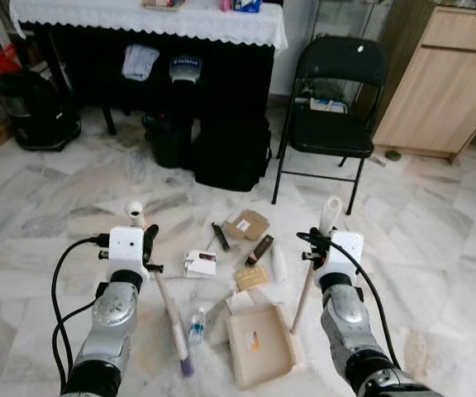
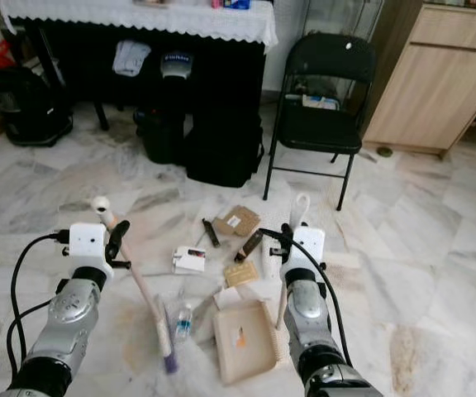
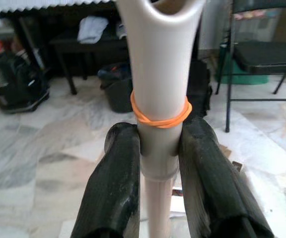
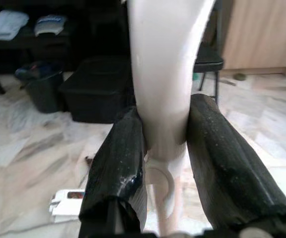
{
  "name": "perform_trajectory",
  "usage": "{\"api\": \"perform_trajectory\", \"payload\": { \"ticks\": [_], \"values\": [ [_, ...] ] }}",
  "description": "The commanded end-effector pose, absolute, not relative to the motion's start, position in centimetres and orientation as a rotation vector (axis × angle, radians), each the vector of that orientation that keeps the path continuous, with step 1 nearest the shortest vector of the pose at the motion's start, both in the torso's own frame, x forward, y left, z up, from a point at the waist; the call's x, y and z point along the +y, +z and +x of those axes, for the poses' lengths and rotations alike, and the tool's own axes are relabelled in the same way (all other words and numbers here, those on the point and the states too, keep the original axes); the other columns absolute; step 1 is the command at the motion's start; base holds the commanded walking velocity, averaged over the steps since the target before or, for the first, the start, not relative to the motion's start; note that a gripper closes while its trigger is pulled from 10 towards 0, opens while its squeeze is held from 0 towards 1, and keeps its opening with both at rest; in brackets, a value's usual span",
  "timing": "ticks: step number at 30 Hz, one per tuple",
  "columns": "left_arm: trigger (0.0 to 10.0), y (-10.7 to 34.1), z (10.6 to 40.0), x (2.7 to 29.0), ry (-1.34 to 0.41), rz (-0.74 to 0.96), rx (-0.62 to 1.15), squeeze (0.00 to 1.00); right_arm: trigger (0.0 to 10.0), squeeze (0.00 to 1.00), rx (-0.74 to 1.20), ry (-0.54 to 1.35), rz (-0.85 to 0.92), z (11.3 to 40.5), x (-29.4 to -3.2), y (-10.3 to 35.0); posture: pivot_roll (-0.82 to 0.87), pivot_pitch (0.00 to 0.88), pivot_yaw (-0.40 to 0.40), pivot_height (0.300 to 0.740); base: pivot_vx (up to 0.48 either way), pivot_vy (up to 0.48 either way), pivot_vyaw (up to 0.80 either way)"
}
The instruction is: Sweep floor
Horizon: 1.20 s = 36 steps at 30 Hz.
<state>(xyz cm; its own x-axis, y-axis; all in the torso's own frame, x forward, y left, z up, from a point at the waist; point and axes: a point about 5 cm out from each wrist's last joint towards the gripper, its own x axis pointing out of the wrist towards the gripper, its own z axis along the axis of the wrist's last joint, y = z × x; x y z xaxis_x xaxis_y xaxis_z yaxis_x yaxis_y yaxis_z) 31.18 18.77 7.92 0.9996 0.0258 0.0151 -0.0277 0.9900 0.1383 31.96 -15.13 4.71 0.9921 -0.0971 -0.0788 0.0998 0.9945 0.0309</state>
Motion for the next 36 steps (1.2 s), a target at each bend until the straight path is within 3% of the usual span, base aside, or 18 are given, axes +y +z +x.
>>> {"api": "perform_trajectory", "payload": {
  "ticks": [1, 25, 36],
  "values": [
    [10.0, 8.8, 31.5, 18.6, 0.022, 0.141, -0.061, 0.0, 10.0, 0.0, 0.028, -0.122, 0.037, 32.3, -15.5, 5.5, 0.04, 0.0, -0.048, 0.74, 0.0, 0.0, 0.0],
    [10.0, 8.8, 31.4, 18.4, 0.01, 0.119, -0.068, 0.0, 10.0, 0.0, 0.08, -0.169, -0.001, 32.1, -16.0, 4.9, 0.04, 0.0, -0.048, 0.74, 0.0, 0.0, 0.0],
    [10.0, 8.4, 31.3, 19.5, 0.083, -0.035, -0.039, 0.0, 10.0, 0.0, 0.144, -0.249, -0.037, 31.8, -17.2, 4.1, 0.04, 0.0, -0.047, 0.74, 0.0, 0.0, 0.0]
  ]
}}
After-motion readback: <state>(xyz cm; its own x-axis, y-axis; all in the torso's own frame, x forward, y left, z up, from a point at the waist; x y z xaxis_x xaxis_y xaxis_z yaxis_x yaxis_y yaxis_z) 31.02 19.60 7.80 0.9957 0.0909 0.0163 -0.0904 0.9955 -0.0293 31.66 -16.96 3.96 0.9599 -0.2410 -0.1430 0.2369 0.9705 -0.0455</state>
